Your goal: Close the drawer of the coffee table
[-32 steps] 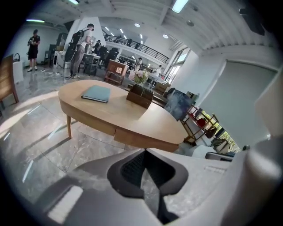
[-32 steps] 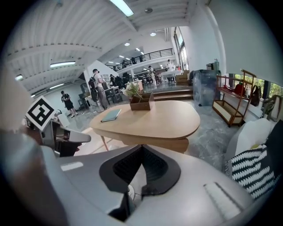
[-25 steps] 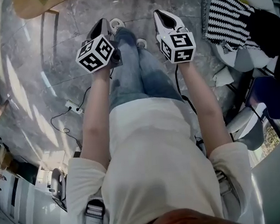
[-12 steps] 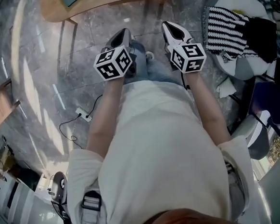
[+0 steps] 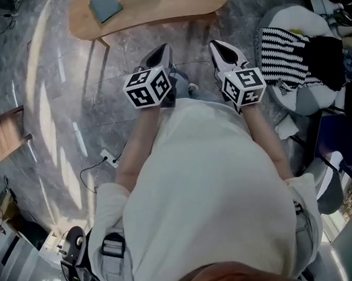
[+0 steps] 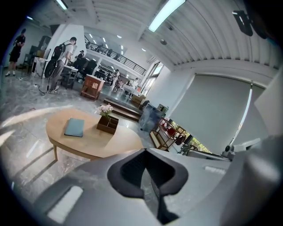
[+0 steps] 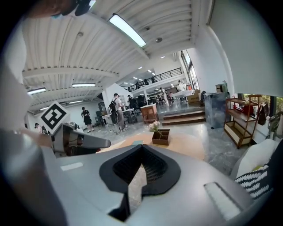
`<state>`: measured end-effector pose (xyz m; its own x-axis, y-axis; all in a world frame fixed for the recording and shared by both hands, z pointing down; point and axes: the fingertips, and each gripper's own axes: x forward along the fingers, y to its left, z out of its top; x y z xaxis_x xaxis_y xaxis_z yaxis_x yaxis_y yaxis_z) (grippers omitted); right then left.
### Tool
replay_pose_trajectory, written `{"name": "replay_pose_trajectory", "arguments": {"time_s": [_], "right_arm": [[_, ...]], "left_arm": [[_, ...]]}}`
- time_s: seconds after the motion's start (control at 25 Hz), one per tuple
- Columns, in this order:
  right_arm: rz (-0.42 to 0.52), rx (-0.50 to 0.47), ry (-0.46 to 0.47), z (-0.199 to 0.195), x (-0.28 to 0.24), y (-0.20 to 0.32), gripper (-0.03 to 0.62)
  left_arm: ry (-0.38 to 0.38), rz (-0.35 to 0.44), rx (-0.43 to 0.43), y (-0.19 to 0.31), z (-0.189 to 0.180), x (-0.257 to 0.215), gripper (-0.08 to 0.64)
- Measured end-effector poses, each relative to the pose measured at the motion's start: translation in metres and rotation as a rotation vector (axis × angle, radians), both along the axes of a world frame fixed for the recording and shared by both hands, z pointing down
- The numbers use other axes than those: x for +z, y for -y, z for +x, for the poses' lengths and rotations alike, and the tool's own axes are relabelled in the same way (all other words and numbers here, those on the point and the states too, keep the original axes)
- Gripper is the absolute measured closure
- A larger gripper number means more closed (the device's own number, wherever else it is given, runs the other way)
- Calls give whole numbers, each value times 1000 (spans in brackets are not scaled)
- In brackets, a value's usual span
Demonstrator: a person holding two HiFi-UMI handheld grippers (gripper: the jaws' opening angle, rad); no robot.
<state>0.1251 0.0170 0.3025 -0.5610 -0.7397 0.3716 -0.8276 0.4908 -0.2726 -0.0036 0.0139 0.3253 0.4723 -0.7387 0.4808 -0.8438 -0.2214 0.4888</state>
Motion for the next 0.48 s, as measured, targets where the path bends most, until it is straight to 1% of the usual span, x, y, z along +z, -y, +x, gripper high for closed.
{"name": "replay_pose_trajectory", "arguments": {"time_s": [0.16, 0.32, 0.48], "right_arm": [[32, -5, 29, -2, -18, -8, 592], [61, 2, 50, -1, -30, -10, 592], [66, 25, 65, 3, -32, -10, 592]], "left_arm": [[1, 29, 0, -5, -6, -13, 560], [13, 63, 18, -10, -6, -23, 560], [15, 75, 24, -12, -7, -26, 560]]}}
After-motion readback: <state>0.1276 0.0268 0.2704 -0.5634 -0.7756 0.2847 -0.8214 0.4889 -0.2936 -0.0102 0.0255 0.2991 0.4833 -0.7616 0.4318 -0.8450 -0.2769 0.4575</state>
